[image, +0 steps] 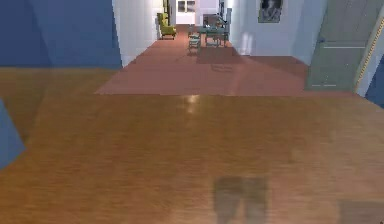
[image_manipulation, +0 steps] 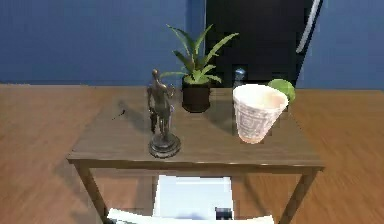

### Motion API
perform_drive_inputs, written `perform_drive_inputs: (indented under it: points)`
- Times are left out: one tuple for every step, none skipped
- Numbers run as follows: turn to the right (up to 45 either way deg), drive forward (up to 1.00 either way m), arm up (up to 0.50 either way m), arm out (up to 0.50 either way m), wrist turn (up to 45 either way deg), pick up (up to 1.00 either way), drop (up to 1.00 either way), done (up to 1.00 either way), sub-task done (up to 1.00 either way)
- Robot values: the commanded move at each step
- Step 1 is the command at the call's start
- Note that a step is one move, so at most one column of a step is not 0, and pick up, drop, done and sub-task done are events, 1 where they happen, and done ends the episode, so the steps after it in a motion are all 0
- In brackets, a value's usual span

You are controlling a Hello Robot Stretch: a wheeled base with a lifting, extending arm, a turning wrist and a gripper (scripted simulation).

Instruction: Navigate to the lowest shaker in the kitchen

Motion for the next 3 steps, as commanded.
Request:
perform_drive_inputs:
  points:
    - [-45.0,0.00,0.00,0.00,0.0,0.00,0.00,0.00,0.00]
    - [-42.0,0.00,0.00,0.00,0.0,0.00,0.00,0.00,0.00]
    - [0.0,0.20,0.00,0.00,0.0,0.00,0.00,0.00,0.00]
